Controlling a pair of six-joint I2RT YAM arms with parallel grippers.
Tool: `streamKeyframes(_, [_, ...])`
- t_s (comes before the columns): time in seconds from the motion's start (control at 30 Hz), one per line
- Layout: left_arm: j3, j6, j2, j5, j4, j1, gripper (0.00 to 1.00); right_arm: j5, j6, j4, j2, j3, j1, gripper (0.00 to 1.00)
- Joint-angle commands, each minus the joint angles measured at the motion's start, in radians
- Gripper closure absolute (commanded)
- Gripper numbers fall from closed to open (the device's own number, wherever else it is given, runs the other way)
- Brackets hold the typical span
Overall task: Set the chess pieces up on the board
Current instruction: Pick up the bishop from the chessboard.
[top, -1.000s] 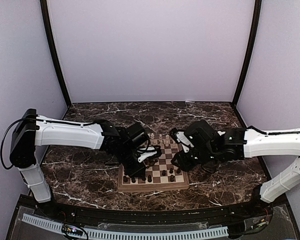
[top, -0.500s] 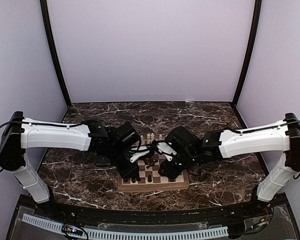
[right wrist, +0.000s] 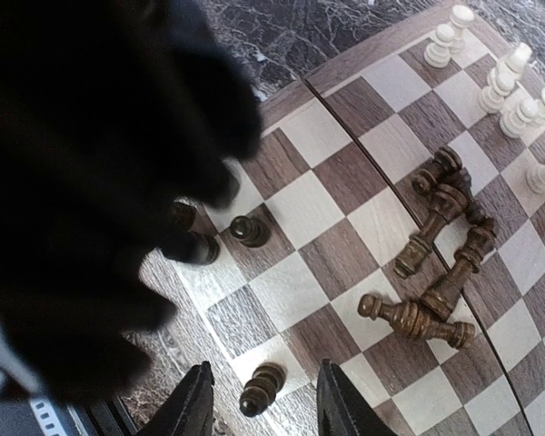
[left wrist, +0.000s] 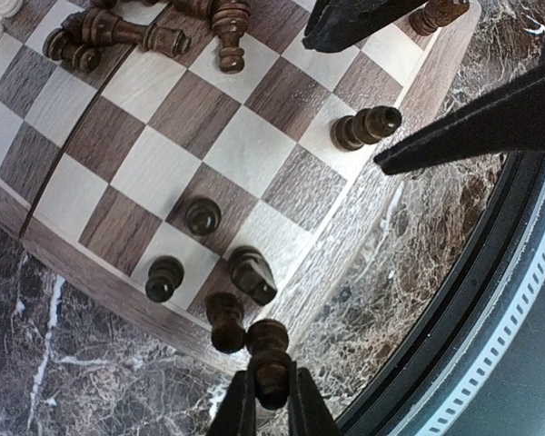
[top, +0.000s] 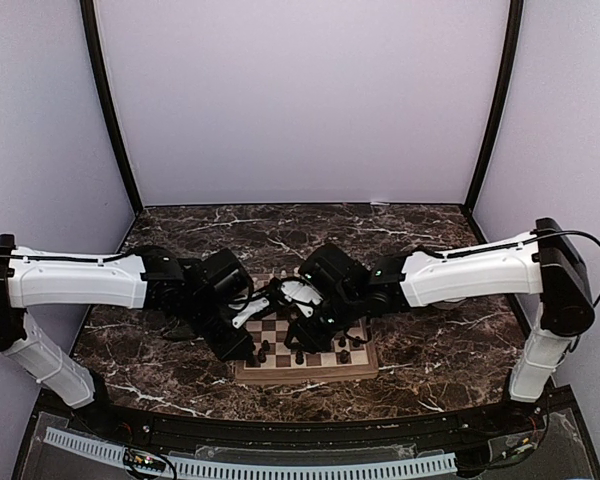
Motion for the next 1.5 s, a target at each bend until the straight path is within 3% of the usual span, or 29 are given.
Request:
streamKeyframes(0.0, [-0.016,-0.027,-0.096,0.007,0.112,0.007,0.94,-0.073,-0.054,-0.040,0.055,0.040,0.029,0.59])
streamKeyframes(0.43, [-0.019,-0.076,-0.171,-0.040,0.124,0.018,0.94,-0.051,-0.088,-0.171,0.091,0.086,0.044,0.57])
streamKeyframes(1.0, [0.019,-0.136,-0.240,-0.057,0.147,0.046,0.93,0.016,-0.049,-0.257,0.105,0.082,0.070,0.63])
streamKeyframes(1.07, [0.024,-0.135,-0.243,-0.066,0.146,0.047,0.93,0.034,-0.018,-0.220,0.048,0.045,0.068,0.67])
streamKeyframes(1.17, [0.031,-0.139,-0.249,-0.080,0.139,0.050,0.93,0.053,0.012,-0.156,-0.084,-0.010,0.040,0.83])
streamKeyframes(1.23, [0.032,-0.146,-0.257,-0.078,0.144,0.059,0.93,0.066,0.022,-0.156,-0.150,-0.021,0.017,0.84])
streamKeyframes(1.47, [0.030,-0.152,-0.261,-0.058,0.158,0.113,0.93,0.063,0.007,-0.136,-0.261,-0.073,0.005,0.64])
